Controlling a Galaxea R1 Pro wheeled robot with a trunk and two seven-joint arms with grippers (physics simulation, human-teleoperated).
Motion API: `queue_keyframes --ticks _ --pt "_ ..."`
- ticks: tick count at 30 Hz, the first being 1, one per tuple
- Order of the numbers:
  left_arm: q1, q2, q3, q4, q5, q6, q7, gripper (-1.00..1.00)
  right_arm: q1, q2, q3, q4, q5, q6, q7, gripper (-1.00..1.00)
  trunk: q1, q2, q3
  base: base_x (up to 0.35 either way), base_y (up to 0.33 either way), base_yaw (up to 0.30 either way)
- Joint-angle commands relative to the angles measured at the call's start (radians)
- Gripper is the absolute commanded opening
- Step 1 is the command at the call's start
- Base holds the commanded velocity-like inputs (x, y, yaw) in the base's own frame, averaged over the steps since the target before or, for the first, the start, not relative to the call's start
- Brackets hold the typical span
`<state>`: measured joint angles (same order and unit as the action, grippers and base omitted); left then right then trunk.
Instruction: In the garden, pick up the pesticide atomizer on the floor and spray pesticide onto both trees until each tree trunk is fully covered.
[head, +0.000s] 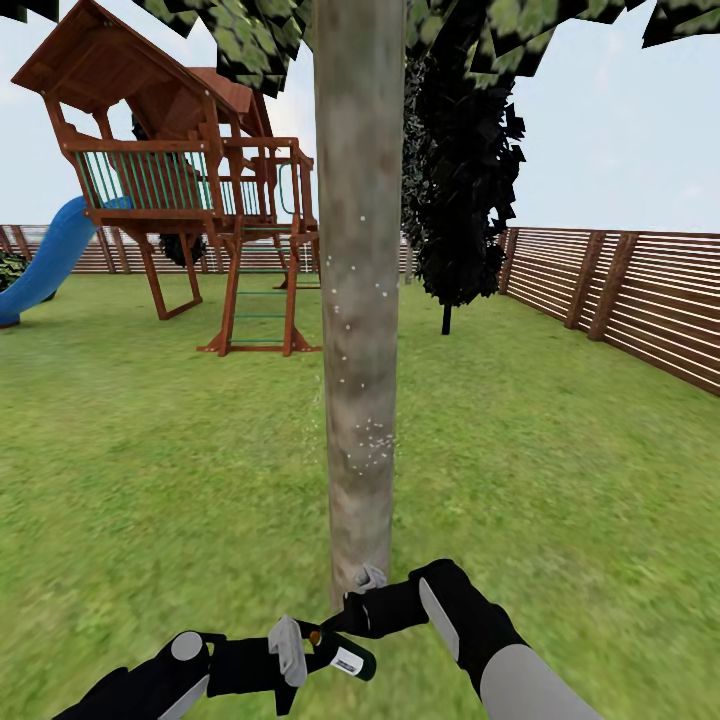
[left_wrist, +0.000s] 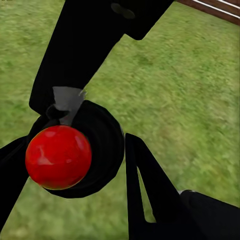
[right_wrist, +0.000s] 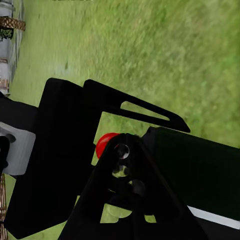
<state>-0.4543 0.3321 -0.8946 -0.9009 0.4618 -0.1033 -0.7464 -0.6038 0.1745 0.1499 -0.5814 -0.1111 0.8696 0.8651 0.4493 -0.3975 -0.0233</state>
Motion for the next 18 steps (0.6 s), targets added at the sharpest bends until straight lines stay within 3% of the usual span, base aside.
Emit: queue_keyframes --ticks 1,18 --pt "-0.002 0.001 -0.004 -0.002 0.013 -0.007 0.001 -1.0 -0.001 0.0 0.002 0.0 0.001 0.003 -0.005 -1.0 0.001 -0.002 -0.002 0.0 0.0 0.0" --pt "-0.002 0.001 -0.004 -0.006 0.014 -0.006 0.002 -1.0 -0.001 0.0 0.016 0.008 -0.004 0.002 -0.005 -1.0 0.001 -0.002 -0.002 0.0 0.0 0.0"
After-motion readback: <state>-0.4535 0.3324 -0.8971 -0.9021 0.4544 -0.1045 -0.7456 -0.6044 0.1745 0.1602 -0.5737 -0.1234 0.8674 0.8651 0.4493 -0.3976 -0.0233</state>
